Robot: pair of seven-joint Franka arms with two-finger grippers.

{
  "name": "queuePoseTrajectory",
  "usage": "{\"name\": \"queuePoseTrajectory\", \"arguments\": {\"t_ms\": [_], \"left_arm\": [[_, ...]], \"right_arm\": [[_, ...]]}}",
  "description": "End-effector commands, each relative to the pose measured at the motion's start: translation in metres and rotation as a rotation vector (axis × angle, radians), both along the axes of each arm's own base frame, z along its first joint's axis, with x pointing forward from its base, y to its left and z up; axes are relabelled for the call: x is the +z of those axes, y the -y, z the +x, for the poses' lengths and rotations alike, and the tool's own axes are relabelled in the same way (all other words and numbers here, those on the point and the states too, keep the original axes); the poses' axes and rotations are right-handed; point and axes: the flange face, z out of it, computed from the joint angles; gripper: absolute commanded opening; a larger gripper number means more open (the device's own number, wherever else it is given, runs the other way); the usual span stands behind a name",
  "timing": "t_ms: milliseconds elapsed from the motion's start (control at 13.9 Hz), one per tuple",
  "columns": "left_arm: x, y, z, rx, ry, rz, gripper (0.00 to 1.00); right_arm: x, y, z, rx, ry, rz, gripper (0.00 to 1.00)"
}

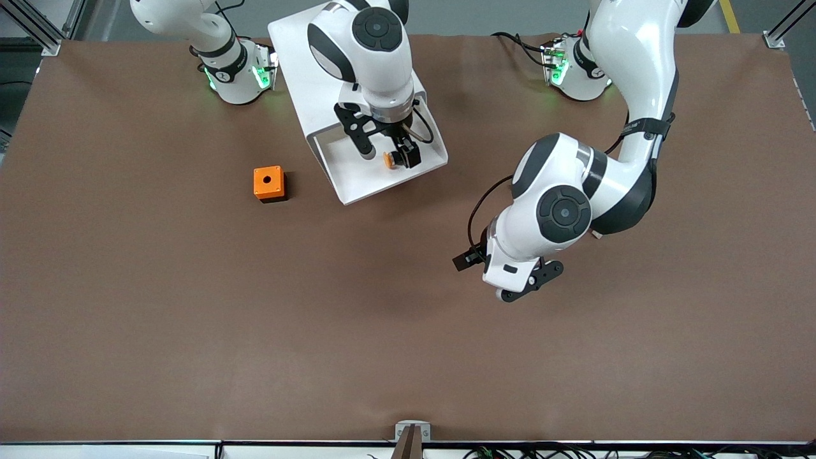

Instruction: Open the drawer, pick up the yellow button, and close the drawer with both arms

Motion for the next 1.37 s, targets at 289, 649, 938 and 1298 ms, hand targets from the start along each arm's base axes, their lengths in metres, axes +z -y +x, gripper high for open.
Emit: {"name": "queuePoseTrajectory", "arguments": {"t_ms": [289,649,938,1298], "left_arm": [[0.0059,0.0103,-0.0115,-0.023,0.026,0.017,0.99],[0.0059,0.0112,-0.0120,-0.022,0.025,0.015,0.99],[0.0037,0.0117,-0.0131,-0.024,0.021,0.018,0.99],[0.0030,0.0115,-0.0132,-0.022,0.019,0.017,0.99]], "right_arm": [[-0.0052,-0.0132,0.0051,-0.026,0.014,-0.014,1.00],[-0.0046,-0.0141,0.0069,-0.028,0.015,-0.011,1.00],[-0.0086,-0.0152,0.0065,-0.027,0.011,-0.016,0.99],[-0.0091,-0.0160,0.0070,-0.027,0.012,-0.015,0.91]]}}
